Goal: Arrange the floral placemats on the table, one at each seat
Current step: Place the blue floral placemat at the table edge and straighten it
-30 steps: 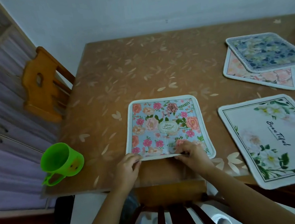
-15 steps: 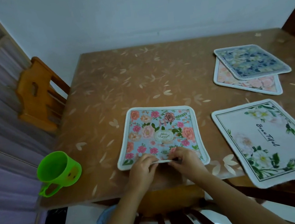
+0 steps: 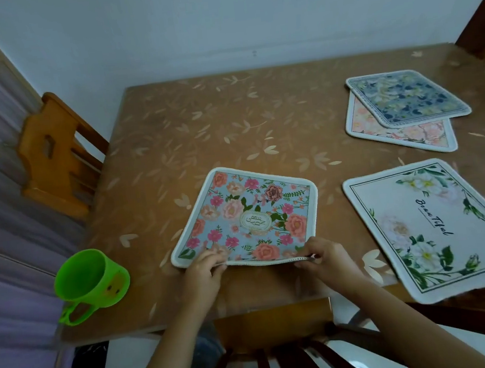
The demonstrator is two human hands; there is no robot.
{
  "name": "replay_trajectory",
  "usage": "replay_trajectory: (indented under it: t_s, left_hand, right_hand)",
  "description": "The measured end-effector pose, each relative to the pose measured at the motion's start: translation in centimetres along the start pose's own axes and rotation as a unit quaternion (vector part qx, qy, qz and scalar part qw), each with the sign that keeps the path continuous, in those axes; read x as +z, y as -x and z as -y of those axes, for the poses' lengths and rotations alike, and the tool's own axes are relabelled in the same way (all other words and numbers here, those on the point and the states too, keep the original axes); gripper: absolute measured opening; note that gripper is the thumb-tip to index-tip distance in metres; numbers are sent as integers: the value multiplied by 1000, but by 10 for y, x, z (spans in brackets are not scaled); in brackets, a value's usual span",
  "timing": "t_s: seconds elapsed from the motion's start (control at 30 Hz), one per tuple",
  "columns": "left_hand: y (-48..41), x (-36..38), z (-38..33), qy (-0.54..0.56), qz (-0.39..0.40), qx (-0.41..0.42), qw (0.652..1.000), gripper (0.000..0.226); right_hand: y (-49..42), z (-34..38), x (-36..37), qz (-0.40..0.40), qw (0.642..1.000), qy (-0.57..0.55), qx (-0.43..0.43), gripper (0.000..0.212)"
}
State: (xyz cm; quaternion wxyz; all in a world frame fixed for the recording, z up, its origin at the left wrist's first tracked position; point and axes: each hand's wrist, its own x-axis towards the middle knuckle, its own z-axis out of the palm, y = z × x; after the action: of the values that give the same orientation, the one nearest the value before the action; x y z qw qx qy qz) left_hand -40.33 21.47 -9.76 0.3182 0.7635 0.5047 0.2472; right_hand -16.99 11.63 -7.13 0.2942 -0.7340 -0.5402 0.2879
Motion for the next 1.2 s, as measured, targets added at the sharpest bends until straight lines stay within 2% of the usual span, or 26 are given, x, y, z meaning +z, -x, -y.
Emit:
replay_trajectory:
  t_s: [0.17,0.37,0.63,0.7,0.77,0.83,0.97,1.07,1.2]
  left_hand:
    - [13,3,-4,-46,63,45,996,18]
    - [24,1,-22,1,38,81,996,10]
    - [35,-19,-2,14,13,16,1000,6]
    - [37,-23,2,12,11,17,1000,7]
    - [40,-25,3,0,15,38,999,7]
    - [44,-24,-1,1,24,57,998,10]
    - [47,-17,-13,9,32,92,995,9]
    - [49,-17,-11,-6,28,88,996,7]
    - [53,-17,-2,-27,52,59,997,18]
  right_hand:
    - [-5,15,17,17,1000,-7,-18,11]
    - [-8,47,52,62,995,-12,-71,13]
    - [-4,34,53,96,994,-14,-46,15]
    - [-4,30,51,93,995,-9,-40,23]
    - [-5,30,52,89,995,2,-41,19]
    - [-6,33,57,80,995,10,-56,7]
    - [-8,46,70,87,988,18,-123,4]
    - [-7,53,80,98,982,31,-158,5]
    - [-9,54,84,100,982,33,-155,6]
